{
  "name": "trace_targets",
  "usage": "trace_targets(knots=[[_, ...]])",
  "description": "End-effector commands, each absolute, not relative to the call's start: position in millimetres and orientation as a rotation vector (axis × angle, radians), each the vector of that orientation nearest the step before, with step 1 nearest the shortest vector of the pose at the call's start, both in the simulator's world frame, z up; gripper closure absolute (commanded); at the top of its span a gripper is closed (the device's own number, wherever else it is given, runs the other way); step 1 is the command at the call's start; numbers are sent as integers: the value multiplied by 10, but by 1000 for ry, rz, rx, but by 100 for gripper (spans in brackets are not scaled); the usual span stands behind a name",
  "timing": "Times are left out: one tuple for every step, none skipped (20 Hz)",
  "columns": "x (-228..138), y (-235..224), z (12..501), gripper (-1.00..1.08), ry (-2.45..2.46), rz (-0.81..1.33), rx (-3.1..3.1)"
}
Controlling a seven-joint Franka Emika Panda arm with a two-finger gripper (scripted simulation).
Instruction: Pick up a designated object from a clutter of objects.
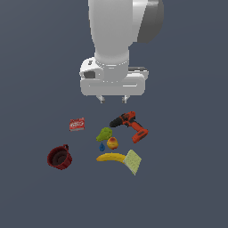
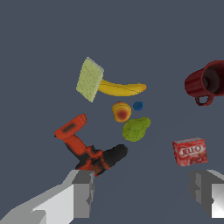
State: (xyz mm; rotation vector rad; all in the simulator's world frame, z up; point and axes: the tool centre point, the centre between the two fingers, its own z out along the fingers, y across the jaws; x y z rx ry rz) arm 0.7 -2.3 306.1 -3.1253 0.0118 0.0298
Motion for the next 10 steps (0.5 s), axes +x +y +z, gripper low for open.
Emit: trace_targets(knots=[[-1, -31, 2978, -60, 54, 53, -3112], [-5, -35, 2932, -60, 79, 66, -3104], [-10, -39, 2879, -60, 107, 81, -3094], [-16, -44, 2820, -60, 139, 98, -3083], [-24, -49, 2755, -60, 174, 116, -3071], [-33, -54, 2683, -60, 213, 137, -3056], [-44, -60, 2604, -60, 255, 159, -3040], [-56, -67, 2519, -60, 301, 184, -3022], [-71, -74, 2428, -60, 351, 210, -3002], [-89, -81, 2331, -60, 405, 238, -2980]])
